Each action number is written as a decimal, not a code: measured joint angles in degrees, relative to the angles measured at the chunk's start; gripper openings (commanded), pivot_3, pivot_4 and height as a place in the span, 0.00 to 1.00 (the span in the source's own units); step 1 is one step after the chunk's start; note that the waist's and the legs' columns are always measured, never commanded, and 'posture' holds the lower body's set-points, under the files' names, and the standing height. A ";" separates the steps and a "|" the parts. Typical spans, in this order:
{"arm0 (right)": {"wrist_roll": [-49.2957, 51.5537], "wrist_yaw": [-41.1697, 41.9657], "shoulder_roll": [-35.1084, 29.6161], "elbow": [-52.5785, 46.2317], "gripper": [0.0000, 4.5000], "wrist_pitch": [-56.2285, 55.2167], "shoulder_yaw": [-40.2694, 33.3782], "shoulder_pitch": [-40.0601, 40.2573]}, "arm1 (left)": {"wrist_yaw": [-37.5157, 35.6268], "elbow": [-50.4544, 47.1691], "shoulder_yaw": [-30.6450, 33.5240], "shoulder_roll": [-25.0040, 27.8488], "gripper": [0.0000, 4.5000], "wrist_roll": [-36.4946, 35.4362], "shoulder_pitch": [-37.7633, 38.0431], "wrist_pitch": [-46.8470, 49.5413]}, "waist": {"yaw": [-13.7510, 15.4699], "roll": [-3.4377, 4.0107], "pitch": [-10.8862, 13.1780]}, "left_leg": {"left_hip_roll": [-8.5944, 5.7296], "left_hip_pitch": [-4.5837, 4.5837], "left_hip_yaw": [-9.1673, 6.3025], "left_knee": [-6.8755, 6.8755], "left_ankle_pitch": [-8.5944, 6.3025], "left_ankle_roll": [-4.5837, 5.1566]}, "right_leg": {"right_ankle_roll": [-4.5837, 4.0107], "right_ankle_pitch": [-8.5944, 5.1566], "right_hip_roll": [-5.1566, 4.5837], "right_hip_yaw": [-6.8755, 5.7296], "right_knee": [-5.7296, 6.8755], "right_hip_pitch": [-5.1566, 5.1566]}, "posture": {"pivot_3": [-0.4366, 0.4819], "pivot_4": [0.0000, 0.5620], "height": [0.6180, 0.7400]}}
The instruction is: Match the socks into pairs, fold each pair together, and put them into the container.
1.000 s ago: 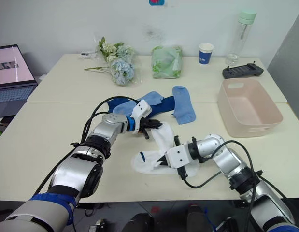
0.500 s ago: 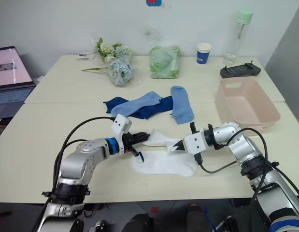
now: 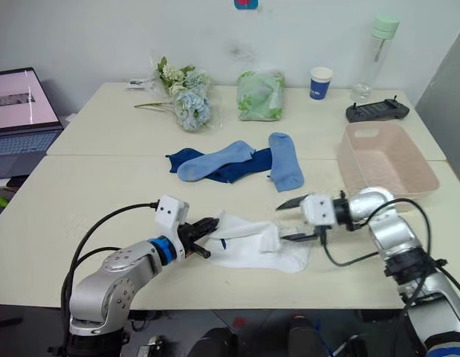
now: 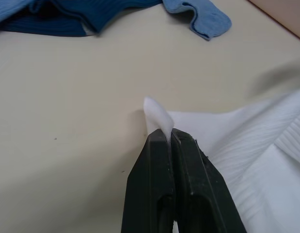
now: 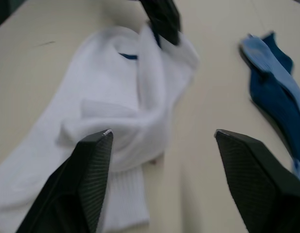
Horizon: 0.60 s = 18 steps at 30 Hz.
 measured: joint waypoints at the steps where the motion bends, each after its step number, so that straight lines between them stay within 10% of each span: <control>1: 0.56 -0.66 -0.16 -0.63 1.00 2.27 -0.77 0.75 | -0.02 0.00 0.26 0.61 0.00 0.01 0.36 -0.29 | -0.08 0.00 0.00 | 0.00 0.02 0.02 0.00 0.00 0.00 | 0.00 0.00 0.01 0.01 0.02 0.00 | 0.48 0.27 1.00; 18: 16.64 -25.41 12.07 -21.63 1.00 61.60 -5.12 5.36 | -4.86 5.10 3.49 9.47 0.00 0.98 4.24 -15.90 | 0.14 0.03 -0.02 | -0.03 -0.03 -0.01 -0.01 -0.01 0.02 | -0.01 0.00 -0.02 -0.01 0.00 -0.01 | 0.48 0.27 1.00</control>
